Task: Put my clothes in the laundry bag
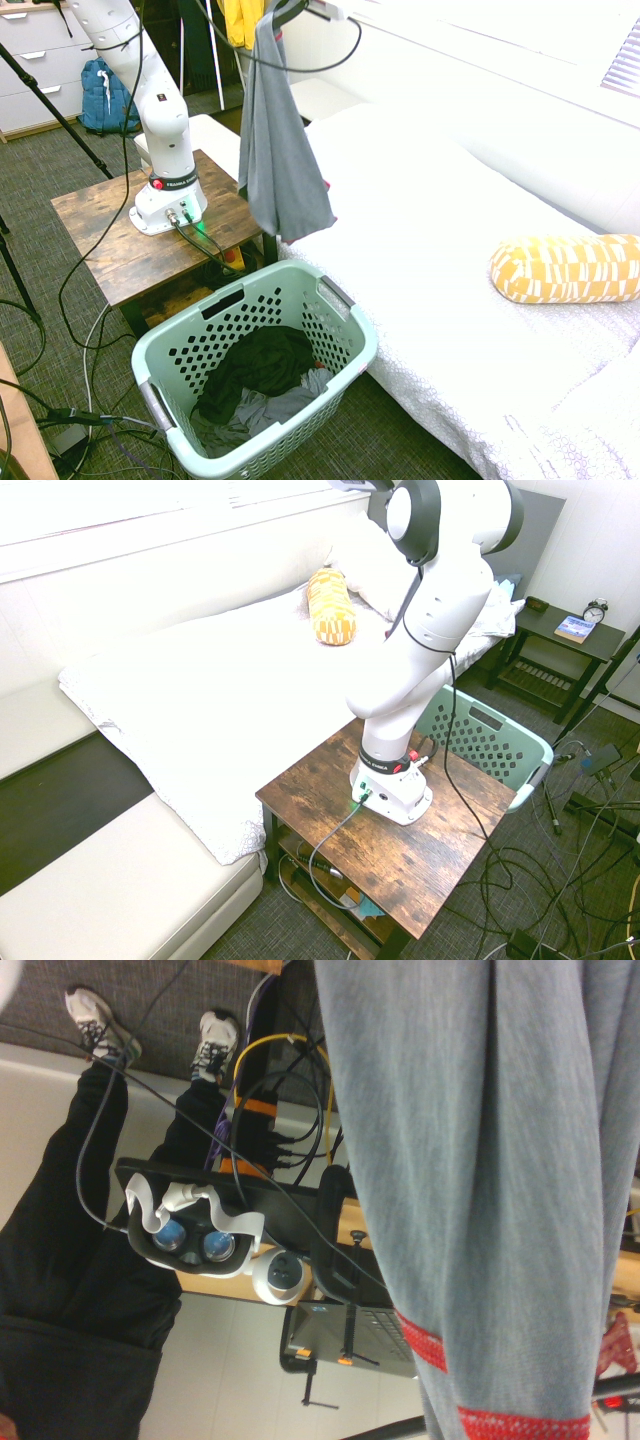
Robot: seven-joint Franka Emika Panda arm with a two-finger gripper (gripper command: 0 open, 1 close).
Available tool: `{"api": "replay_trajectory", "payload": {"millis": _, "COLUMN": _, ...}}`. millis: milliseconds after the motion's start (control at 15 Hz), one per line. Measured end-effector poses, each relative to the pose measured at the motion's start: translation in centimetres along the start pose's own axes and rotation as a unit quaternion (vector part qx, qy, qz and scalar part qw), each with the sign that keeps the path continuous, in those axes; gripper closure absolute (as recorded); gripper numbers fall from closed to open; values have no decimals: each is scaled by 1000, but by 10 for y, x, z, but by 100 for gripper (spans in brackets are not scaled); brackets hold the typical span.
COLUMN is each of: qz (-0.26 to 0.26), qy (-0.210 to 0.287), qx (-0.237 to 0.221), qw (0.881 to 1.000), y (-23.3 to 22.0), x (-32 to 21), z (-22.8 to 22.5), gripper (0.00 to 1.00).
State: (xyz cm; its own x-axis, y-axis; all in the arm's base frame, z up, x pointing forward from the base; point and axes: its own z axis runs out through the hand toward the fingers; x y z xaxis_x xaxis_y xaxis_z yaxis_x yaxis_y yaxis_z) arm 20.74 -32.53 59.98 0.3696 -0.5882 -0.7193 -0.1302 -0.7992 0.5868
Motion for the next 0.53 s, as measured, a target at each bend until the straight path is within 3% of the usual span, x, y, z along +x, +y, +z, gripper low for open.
{"api": "replay_trajectory", "payload": {"millis": 200, "qz": 12, "qy": -45, "qx": -6, "qw": 999, "y": -16, "x": 48, "z": 85, "gripper": 100}}
{"api": "replay_trajectory", "payload": {"millis": 533, "qz": 80, "qy": 6, "qx": -46, "qw": 996, "y": -72, "x": 125, "z": 216, "gripper": 100}}
